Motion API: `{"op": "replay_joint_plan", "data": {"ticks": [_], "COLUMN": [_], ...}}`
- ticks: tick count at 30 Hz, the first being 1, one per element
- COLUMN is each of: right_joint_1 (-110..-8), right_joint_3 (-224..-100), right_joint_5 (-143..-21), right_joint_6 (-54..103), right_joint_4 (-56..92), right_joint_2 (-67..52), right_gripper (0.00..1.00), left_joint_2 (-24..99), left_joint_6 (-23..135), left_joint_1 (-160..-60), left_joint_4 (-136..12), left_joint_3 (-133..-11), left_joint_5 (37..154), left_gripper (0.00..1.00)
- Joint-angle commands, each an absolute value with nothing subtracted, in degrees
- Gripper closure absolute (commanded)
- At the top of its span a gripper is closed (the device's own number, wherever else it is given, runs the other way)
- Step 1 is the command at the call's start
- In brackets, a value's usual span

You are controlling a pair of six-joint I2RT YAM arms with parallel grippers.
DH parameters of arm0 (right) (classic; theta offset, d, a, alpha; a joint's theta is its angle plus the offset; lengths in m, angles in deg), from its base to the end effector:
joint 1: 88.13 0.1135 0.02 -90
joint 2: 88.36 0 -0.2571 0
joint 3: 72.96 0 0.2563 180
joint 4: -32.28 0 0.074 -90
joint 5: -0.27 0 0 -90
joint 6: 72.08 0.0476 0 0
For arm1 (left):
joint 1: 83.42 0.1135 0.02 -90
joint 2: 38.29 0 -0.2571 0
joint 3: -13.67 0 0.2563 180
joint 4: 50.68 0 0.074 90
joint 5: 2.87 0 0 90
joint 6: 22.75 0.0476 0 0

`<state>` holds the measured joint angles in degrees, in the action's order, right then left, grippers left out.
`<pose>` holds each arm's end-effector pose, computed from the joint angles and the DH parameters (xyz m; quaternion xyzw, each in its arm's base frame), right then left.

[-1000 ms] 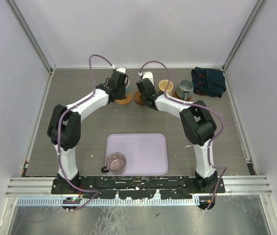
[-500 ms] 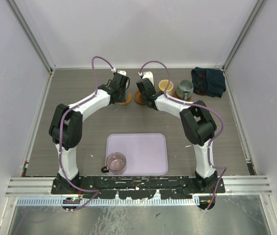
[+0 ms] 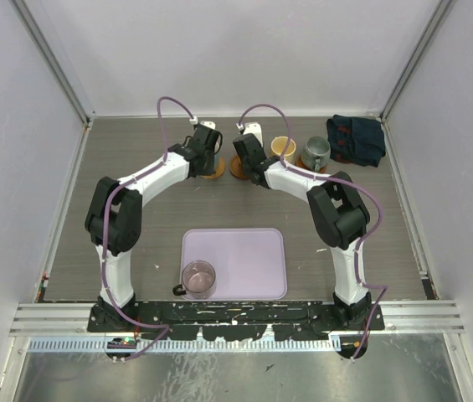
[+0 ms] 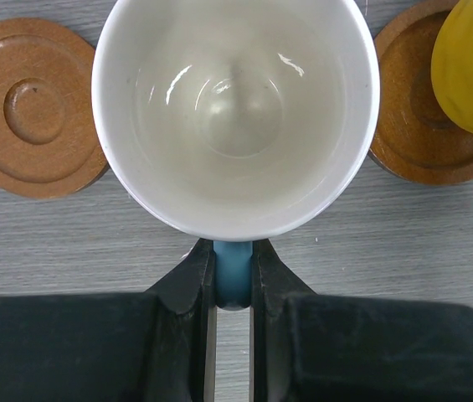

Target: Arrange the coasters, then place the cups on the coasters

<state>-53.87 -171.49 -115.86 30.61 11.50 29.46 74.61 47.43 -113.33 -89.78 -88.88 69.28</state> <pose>0.4013 0.2480 0.1811 -0.0715 0.8854 -0.0242 0.4587 0.3971 -0.2116 0.2136 0.0279 0.9278 -0.0119 0.3718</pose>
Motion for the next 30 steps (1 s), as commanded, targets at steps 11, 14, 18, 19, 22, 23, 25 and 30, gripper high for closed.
{"op": "replay_joint_plan", "data": {"ticks": [11,14,18,19,22,23,25,30], "right_joint_1": [-53.3,-53.1,-53.0,-53.0,-52.9,-52.9,-52.9,-52.9], "right_joint_3": [-173.6,-173.7,-173.5,-173.5,-173.5,-173.5,-173.5,-173.4], "right_joint_5": [-115.6,-115.4,-115.5,-115.5,-115.5,-115.5,-115.5,-115.6], "right_joint_6": [32.8,32.9,32.9,32.9,32.9,32.9,32.7,32.8], "right_joint_4": [18.6,18.6,18.7,18.8,18.9,19.0,19.0,19.0], "right_joint_2": [27.9,28.1,28.2,28.2,28.3,28.3,28.5,28.6], "right_gripper": [0.99,0.99,0.99,0.99,0.99,0.99,0.99,0.99], "left_joint_2": [73.7,73.8,73.6,73.5,73.3,73.4,73.4,73.9], "left_joint_6": [45.7,45.4,45.1,44.9,44.5,44.3,44.0,44.0], "left_joint_1": [-113.3,-113.3,-113.3,-113.3,-113.3,-113.3,-113.3,-113.3], "left_joint_4": [-85.1,-85.0,-83.6,-83.0,-81.7,-81.7,-81.3,-81.0], "left_joint_3": [-91.9,-91.7,-90.7,-90.3,-89.4,-89.3,-89.1,-89.0], "left_joint_5": [67.1,67.0,66.9,66.9,67.0,67.1,67.2,67.2], "left_gripper": [1.00,1.00,1.00,1.00,1.00,1.00,1.00,1.00]}}
